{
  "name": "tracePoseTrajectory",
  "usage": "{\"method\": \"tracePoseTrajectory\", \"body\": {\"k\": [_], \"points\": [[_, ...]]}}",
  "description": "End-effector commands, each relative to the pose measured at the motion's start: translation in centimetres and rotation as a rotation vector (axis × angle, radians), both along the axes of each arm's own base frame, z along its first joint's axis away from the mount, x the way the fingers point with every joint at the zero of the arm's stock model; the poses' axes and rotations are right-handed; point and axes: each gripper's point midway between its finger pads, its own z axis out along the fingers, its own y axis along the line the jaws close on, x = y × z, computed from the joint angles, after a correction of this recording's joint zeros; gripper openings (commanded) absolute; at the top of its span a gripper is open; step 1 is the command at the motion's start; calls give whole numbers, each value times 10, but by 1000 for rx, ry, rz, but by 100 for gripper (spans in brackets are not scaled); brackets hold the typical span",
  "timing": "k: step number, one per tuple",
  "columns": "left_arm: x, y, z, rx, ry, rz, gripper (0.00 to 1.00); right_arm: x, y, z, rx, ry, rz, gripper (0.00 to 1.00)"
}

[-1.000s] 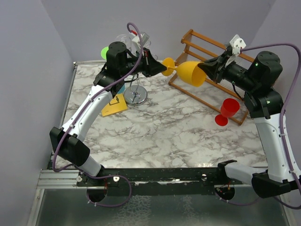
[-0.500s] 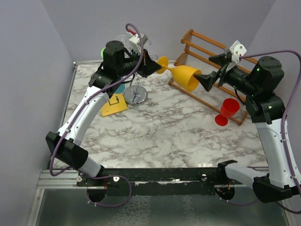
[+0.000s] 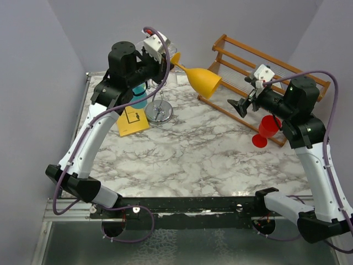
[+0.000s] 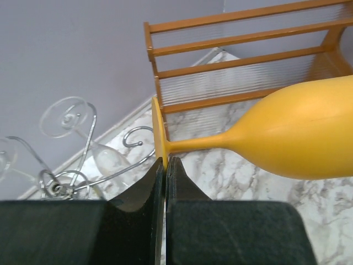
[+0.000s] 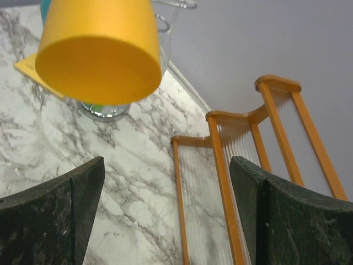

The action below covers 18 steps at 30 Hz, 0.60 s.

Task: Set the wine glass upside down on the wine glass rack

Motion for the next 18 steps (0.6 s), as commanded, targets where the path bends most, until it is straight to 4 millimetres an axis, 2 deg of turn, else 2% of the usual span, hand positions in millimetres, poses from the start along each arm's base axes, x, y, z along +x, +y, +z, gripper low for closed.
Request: {"method": "tracePoseTrajectory", "body": {"k": [1, 5, 9, 12, 18], "points": [[0, 28, 28, 110, -156, 95, 0, -2, -3, -29, -85, 7, 22, 94], [5, 43, 34, 182, -209, 158, 0, -7, 5, -52, -108, 26, 89, 95], [9, 52, 37, 240, -245, 204, 0, -11, 17, -84, -112, 73, 179, 95], [12, 52, 36, 282, -267, 236, 0, -16, 25, -105, -88, 114, 229, 95], [19, 49, 35, 408, -331, 300, 0, -18, 30, -125, -36, 169, 240, 95]]}}
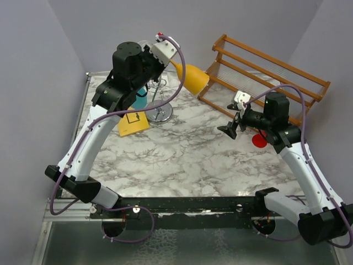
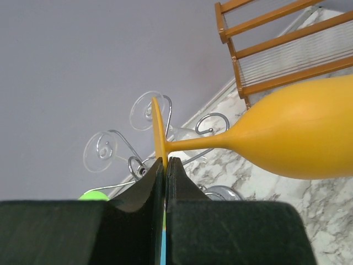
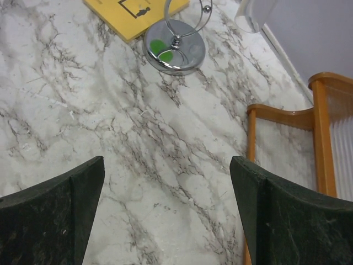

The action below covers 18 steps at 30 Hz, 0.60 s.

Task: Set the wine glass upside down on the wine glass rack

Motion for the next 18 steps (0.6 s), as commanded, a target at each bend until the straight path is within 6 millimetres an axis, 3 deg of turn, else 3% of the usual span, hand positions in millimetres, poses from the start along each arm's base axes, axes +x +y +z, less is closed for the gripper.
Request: {"method": "tracePoseTrajectory", "body": {"k": [1, 18], "points": [[5, 10, 19, 119, -113, 106, 0, -4, 7, 12, 63, -42, 35, 95], [16, 3, -27, 478, -157, 156, 0, -6, 6, -6, 62, -17, 20, 95]]}}
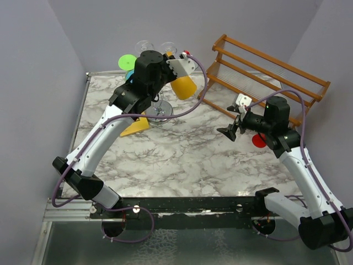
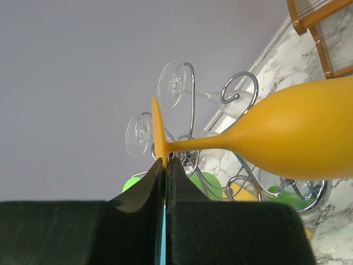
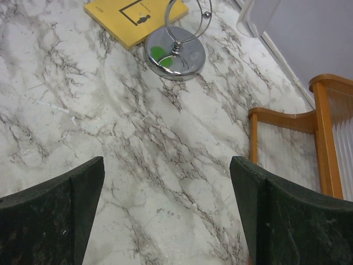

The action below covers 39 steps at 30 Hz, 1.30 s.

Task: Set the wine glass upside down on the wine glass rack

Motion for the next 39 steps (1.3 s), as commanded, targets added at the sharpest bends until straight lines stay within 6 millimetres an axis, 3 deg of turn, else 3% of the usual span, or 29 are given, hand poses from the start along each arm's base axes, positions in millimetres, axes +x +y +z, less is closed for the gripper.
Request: {"method": "tracePoseTrajectory", "body": {"k": [1, 12, 39], "points": [[2, 4, -3, 86, -29, 27, 0, 1, 3, 4, 19, -17, 15, 95], [1, 1, -29, 209, 9, -6, 0, 1, 4, 0, 19, 0, 19, 95], [0, 23, -49, 343, 42, 71, 0, 3, 3, -3, 12, 7, 11, 95]]}}
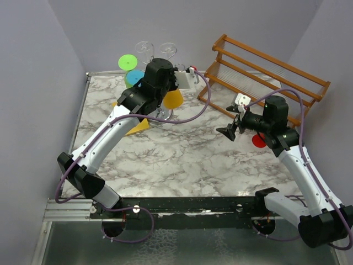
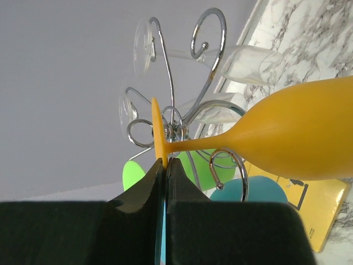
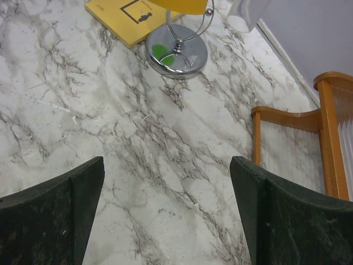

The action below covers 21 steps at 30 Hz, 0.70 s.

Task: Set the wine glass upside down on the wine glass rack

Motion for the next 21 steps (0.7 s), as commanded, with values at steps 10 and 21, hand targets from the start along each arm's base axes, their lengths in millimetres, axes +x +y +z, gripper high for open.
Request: {"method": "tracePoseTrajectory", "body": {"k": [10, 21], "points": [[-12, 20, -3, 54, -4, 53, 0, 2, 1, -1, 8, -3, 5, 95], [-22, 28, 0, 64, 12, 53, 0, 4, 0, -4, 2, 4, 0, 96]]}}
